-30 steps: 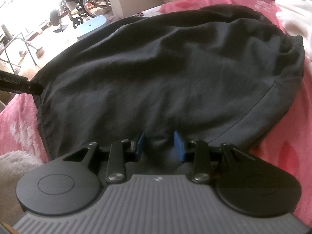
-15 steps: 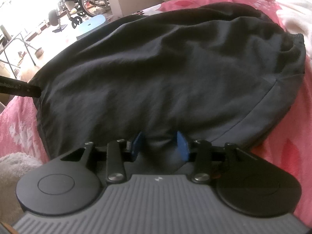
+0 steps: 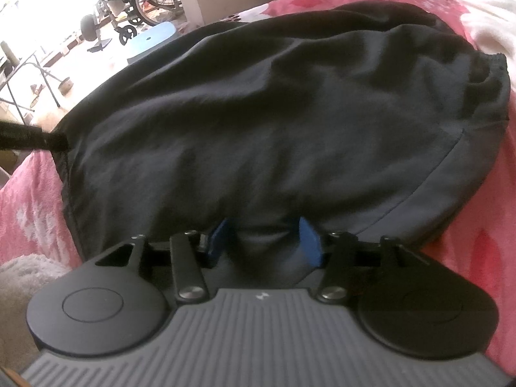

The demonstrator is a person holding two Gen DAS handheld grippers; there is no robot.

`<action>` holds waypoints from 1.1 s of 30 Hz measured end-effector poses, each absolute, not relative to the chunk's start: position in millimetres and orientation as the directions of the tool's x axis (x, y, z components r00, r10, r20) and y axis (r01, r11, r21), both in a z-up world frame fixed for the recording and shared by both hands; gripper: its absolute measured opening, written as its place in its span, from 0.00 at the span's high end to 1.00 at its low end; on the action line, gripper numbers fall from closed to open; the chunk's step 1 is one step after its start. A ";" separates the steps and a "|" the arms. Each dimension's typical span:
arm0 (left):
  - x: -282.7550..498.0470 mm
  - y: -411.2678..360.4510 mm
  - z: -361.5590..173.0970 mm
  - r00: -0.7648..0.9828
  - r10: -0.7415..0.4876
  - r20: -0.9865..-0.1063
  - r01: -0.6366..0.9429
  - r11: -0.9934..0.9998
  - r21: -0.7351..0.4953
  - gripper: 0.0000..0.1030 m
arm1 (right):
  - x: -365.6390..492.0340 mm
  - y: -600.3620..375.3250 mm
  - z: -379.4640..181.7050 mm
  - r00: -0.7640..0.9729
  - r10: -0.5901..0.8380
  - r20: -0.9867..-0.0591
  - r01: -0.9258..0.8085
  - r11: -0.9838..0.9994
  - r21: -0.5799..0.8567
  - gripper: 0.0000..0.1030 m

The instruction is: Fold clothes

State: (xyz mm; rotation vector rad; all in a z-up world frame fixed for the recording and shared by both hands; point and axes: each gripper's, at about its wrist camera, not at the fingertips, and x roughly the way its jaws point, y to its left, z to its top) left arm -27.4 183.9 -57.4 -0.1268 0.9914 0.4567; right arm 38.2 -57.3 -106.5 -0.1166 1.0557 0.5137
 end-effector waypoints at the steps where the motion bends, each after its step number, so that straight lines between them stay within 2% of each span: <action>1: -27.3 186.5 -52.6 0.488 0.330 -0.808 -0.430 0.896 0.107 0.37 | 38.2 -56.7 -106.4 0.386 0.346 -0.855 -0.459 0.876 0.148 0.51; 6: -25.7 197.4 -31.2 0.599 0.385 -0.702 -0.435 0.893 0.118 0.37 | 38.6 -57.1 -107.4 0.386 0.354 -0.852 -0.464 0.872 0.152 0.48; 12: -15.2 195.5 -29.1 0.653 0.233 -0.721 -0.306 0.951 0.031 0.37 | 37.9 -57.8 -107.2 0.383 0.358 -0.851 -0.468 0.870 0.156 0.47; 15: -15.3 179.8 -36.4 0.650 0.166 -0.741 -0.204 0.978 0.040 0.37 | 37.9 -57.4 -107.3 0.382 0.359 -0.852 -0.468 0.870 0.156 0.46; 19: -20.8 163.8 -52.9 0.629 0.122 -0.768 -0.148 0.988 0.036 0.37 | 36.9 -56.3 -107.3 0.383 0.357 -0.852 -0.472 0.869 0.152 0.45; 24: -29.1 164.9 -67.9 0.592 0.097 -0.800 -0.174 0.985 -0.010 0.47 | 36.7 -56.4 -106.8 0.383 0.355 -0.853 -0.470 0.870 0.150 0.45; 26: -31.9 170.3 -72.2 0.574 0.084 -0.814 -0.195 0.980 -0.036 0.59 | 36.8 -56.3 -106.9 0.383 0.353 -0.854 -0.470 0.870 0.149 0.45; 30: -36.6 178.8 -77.1 0.568 0.076 -0.820 -0.219 0.974 -0.061 0.61 | 38.1 -56.8 -106.7 0.372 0.359 -0.856 -0.473 0.867 0.158 0.44; 33: -39.0 184.3 -79.9 0.567 0.076 -0.820 -0.231 0.970 -0.070 0.62 | 39.9 -56.1 -106.3 0.352 0.367 -0.861 -0.486 0.858 0.167 0.39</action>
